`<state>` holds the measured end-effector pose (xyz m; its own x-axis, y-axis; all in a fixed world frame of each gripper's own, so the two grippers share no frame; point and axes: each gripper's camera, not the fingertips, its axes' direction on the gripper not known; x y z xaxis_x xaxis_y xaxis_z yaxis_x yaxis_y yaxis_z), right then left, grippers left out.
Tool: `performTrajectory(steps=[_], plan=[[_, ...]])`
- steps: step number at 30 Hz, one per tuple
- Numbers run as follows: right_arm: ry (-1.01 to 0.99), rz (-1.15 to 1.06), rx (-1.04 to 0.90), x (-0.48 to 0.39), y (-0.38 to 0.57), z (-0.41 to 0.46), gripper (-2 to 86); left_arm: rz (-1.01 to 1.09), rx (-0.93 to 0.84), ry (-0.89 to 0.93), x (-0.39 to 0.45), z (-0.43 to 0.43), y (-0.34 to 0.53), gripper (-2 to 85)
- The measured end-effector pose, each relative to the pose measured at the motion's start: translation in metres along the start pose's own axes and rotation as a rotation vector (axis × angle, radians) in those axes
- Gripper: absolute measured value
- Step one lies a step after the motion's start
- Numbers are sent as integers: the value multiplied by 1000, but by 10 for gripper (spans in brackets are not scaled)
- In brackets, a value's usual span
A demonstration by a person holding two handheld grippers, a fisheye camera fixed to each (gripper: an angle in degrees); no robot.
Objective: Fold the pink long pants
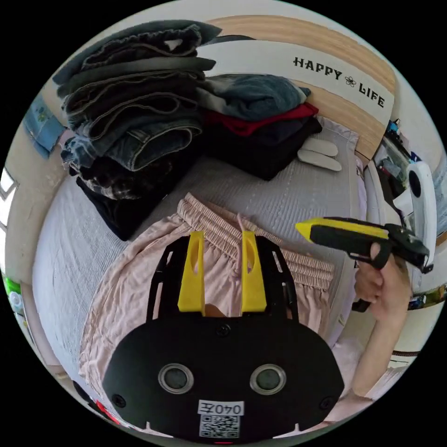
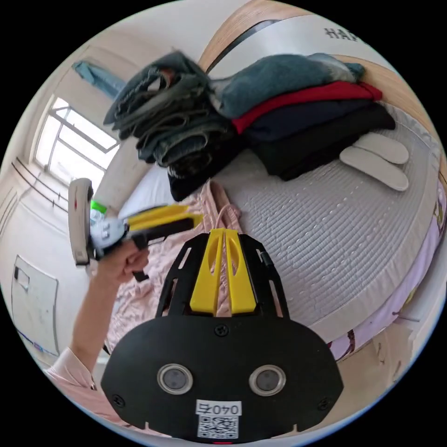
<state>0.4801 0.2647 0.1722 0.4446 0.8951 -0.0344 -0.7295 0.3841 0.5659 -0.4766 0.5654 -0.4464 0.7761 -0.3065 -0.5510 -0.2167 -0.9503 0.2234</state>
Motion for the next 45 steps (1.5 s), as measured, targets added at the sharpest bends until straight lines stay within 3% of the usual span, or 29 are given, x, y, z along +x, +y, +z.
performTrajectory(steps=[2, 5, 8, 10, 15, 17, 20, 23, 26, 31, 35, 38, 41, 43, 45], plan=[[56, -99, -147, -18, 6, 27, -7, 40, -57, -13, 8, 22, -27, 81], [181, -98, -123, -26, 10, 31, -9, 79, -155, -85, 14, 57, -58, 67], [92, -59, -89, -21, 11, 32, -10, 93, -284, -85, 18, 95, -68, 13], [67, -62, -73, -21, 14, 31, -10, 33, -200, -74, 15, 90, -63, -1], [79, -73, -35, -22, 20, 27, -10, -282, 336, 75, -22, 20, 41, -12], [-19, -95, -41, -29, 19, 31, -9, -349, 330, 71, -29, 24, 81, -13], [-16, -190, -50, -57, 18, 40, -9, -477, 246, 114, -43, 36, 137, -13], [63, -269, -68, -79, 13, 55, -10, -539, 342, 103, -46, 22, 182, -12], [115, -256, -103, -85, 5, 73, -10, -490, 423, 17, -41, 11, 188, -11], [142, -291, -274, -90, -2, 98, -10, -211, 321, -1, -32, 31, 95, -6], [114, -320, -356, -82, 1, 103, -10, 12, 42, 18, -12, 95, 10, 19], [60, -303, -363, -71, -2, 95, -10, 143, -137, -71, 12, 141, -9, 14], [-14, -263, -367, -56, -6, 88, -10, 220, -125, -189, 30, 142, -7, -5], [-44, -252, -365, -48, -7, 85, -9, 194, -7, -251, 33, 123, 8, -7], [-66, -244, -362, -42, -7, 83, -9, 29, 245, -221, 21, 76, 48, -9]])
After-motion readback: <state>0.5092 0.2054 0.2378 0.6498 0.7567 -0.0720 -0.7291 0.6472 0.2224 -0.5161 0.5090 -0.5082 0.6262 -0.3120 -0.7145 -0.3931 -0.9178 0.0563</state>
